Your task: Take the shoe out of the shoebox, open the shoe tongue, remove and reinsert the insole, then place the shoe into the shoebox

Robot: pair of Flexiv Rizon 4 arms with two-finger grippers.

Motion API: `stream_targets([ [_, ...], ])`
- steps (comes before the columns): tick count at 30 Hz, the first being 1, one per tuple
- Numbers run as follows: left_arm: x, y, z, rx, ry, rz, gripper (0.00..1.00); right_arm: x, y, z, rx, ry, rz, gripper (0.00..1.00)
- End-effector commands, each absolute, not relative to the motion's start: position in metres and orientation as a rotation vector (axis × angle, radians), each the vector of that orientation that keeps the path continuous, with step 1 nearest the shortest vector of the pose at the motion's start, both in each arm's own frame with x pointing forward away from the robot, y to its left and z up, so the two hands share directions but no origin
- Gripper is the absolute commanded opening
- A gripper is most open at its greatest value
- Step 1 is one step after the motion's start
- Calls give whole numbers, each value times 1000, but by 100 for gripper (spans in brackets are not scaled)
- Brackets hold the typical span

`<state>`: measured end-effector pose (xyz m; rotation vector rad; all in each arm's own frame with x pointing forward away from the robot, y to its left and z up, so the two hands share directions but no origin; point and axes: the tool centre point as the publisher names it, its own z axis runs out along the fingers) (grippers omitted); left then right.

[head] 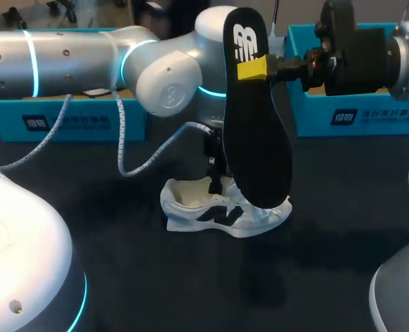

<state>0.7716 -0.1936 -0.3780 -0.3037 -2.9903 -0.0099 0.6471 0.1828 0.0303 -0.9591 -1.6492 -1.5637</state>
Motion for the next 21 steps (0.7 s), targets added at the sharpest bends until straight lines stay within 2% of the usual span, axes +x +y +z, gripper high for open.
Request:
stream_targets([
  [1, 772, -189, -386, -299, -2968, 2, 85, 649, 186, 31, -963, -1651, -1559, 0],
  [9, 771, -187, -401, -275, -2949, -25, 84, 649, 186, 31, -963, -1651, -1559, 0],
  [14, 768, -191, -402, -275, -2946, -19, 75, 649, 186, 31, -963, -1651, -1559, 0],
  [15, 768, -192, -402, -271, -2949, -16, 66, 649, 186, 31, -963, -1651, -1559, 0],
  [16, 768, -193, -403, -265, -2955, -20, 64, 649, 186, 31, -963, -1651, -1559, 0],
  [19, 773, -190, -401, -249, -2941, -10, 64, 649, 186, 31, -963, -1651, -1559, 0],
  [21, 776, -189, -401, -242, -2945, -13, 58, 649, 186, 31, -963, -1651, -1559, 0],
])
